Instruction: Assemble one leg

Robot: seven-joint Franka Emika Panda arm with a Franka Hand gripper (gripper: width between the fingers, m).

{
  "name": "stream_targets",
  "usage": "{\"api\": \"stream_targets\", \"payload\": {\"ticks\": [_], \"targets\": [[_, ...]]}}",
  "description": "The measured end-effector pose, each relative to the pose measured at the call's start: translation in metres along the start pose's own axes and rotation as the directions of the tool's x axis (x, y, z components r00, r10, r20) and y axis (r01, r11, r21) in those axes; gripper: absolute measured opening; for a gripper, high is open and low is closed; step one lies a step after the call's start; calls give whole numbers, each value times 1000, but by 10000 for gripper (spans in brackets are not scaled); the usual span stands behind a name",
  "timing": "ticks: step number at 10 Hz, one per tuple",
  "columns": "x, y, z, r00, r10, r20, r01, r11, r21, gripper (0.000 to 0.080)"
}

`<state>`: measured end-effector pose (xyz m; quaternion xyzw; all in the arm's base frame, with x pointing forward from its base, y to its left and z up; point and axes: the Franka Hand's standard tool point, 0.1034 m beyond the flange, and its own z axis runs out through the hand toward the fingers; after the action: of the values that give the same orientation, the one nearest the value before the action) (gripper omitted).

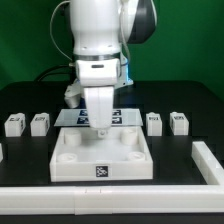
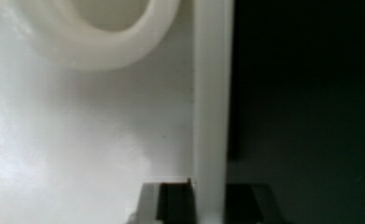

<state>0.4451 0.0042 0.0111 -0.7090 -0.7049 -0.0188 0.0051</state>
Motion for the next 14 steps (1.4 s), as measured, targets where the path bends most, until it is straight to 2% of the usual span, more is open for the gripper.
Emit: {"api": "stream_targets", "payload": {"ticks": [2, 5, 6, 12, 13, 14], "targets": [[35, 17, 1, 1000, -6, -10, 6, 1000, -6, 57], [62, 37, 2, 1000, -19, -25, 18, 999, -29, 57], [64, 41, 2, 1000, 1, -27, -2, 999, -32, 57], [65, 42, 2, 999, 44, -28, -45, 998, -32, 58], [65, 42, 2, 999, 44, -28, -45, 998, -32, 272], [65, 42, 2, 999, 44, -28, -45, 998, -32, 272]]}}
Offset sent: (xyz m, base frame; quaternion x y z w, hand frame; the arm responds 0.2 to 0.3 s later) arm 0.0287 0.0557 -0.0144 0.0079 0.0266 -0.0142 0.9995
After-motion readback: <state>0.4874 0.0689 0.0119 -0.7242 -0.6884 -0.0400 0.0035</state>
